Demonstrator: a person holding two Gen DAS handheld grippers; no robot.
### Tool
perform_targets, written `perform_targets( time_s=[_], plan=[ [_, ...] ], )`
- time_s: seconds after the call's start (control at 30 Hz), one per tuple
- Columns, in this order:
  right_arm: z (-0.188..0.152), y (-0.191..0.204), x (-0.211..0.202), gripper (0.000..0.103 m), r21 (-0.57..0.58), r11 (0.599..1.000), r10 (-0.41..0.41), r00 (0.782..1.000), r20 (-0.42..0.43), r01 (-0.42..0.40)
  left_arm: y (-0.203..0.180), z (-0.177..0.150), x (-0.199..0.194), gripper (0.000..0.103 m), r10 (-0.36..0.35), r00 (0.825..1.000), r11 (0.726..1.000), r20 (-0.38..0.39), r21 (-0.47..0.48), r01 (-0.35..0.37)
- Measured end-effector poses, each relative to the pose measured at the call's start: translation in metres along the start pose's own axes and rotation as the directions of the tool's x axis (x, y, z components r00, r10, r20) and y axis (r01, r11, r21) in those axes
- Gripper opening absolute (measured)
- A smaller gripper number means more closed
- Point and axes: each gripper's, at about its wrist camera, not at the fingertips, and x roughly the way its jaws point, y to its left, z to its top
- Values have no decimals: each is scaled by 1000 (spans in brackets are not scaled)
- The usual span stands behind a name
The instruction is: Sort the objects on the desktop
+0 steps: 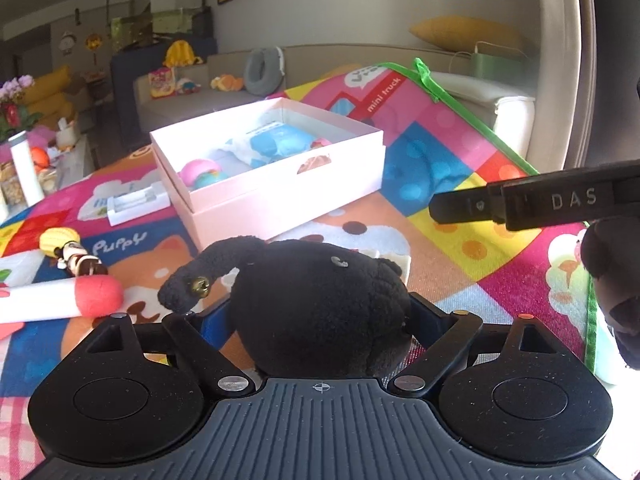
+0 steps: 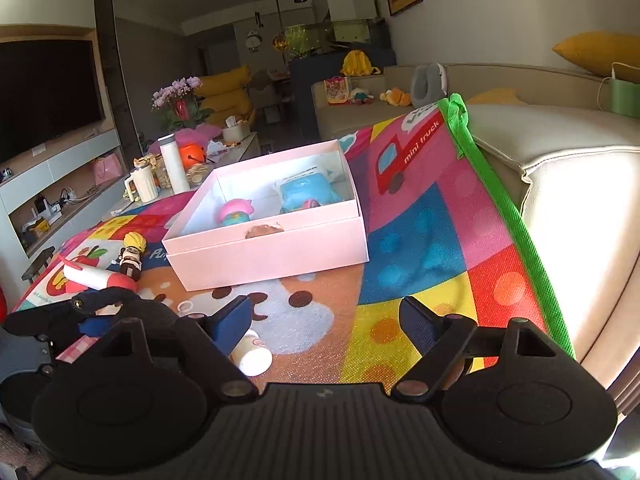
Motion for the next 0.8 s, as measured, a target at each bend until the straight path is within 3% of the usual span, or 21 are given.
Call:
perform_targets(
  time_s=[0.1,0.2,0.27,0.33,0.37,0.5,0.7,0.8],
  plan=[
    [-4,10,6,81,-20,999,29,999,-21,-29,9,-4,-6,91,52,999,999,6,3,-52],
    [-8,29,13,81,-96,993,61,996,-58,-66,26,-10,-13,91,169,986,986,9,-13,-169],
    [-10,41,20,80,-144,988,47,995,-82,-59,44,-11,-17,91,313,950,950,-3,-25,-313],
    [-12,51,30,62,-177,982,35,992,-125,-57,60,-13,-17,92,419,908,907,-19,-35,-420],
    [-12,55,35,58,-182,981,35,989,-145,-61,72,-14,-19,92,439,898,895,-37,-69,-441],
    [-17,67,46,53,-205,977,29,986,-167,-63,98,-18,-27,96,394,917,896,-57,-198,-397],
    [-14,75,52,25,-217,973,36,982,-187,-77,97,-24,-22,100,366,928,903,-66,-218,-371],
    [-14,81,51,25,-228,966,71,977,-200,-117,99,-26,-22,100,351,933,903,-71,-237,-358]
  ],
)
